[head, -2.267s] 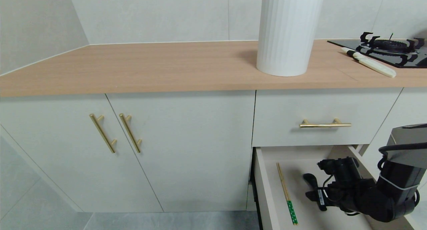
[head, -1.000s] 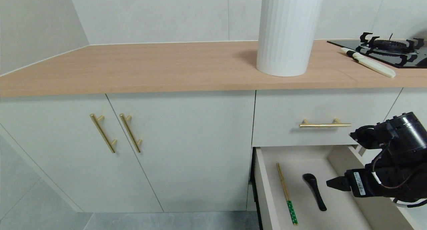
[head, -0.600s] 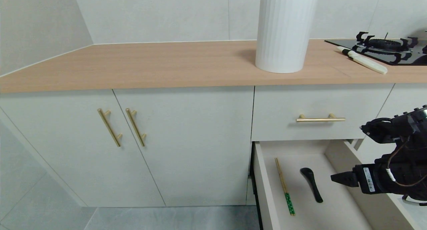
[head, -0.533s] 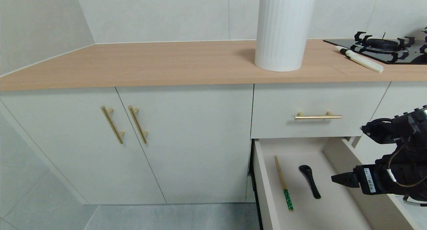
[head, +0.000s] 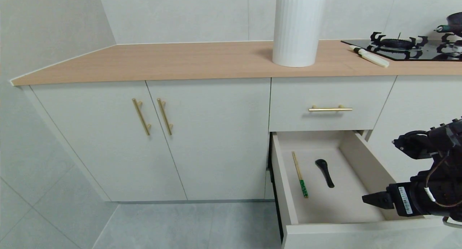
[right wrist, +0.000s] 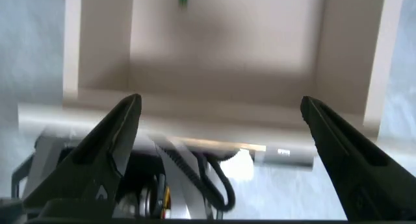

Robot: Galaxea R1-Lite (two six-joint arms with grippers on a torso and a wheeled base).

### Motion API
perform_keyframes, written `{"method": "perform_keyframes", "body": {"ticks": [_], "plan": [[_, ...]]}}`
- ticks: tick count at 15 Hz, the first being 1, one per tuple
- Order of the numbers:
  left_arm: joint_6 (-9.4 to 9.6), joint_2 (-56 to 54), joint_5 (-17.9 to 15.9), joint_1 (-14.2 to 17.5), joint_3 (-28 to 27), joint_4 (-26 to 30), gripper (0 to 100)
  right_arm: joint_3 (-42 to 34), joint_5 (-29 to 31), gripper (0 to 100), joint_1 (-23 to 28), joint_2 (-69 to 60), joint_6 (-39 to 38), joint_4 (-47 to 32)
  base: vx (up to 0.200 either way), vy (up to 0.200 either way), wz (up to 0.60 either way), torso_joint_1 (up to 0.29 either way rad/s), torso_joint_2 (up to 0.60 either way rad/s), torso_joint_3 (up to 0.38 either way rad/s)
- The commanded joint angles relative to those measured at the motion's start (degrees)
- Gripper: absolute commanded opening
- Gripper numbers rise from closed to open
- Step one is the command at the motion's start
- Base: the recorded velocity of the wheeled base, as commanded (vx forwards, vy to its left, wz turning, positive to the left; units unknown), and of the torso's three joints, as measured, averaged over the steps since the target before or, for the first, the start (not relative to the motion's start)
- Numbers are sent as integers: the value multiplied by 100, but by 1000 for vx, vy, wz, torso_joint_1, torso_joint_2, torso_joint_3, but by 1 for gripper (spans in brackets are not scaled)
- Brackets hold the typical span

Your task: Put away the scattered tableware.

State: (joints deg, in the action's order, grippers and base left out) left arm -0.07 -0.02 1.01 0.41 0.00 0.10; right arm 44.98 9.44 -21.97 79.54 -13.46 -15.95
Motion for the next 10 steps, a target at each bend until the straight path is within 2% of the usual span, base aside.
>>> {"method": "perform_keyframes", "body": {"ticks": [1, 3, 7, 10], "plan": [[-1, 2, 4, 2, 0, -1, 100, -7, -3, 100, -9, 26, 1, -14, -200, 0, 0, 7, -2, 2], [-1, 2, 4, 2, 0, -1, 100, 2, -3, 100, -124, 281, 10, -339, -200, 0, 0, 2, 2, 5], [-1, 2, 4, 2, 0, -1, 100, -7, -381, 100, -220, 1142, 1, -541, 0, 0, 0, 0, 0, 0], [-1, 2, 4, 2, 0, -1, 100, -7, -407, 100, -238, 1670, -16, -506, 0, 0, 0, 0, 0, 0]]}}
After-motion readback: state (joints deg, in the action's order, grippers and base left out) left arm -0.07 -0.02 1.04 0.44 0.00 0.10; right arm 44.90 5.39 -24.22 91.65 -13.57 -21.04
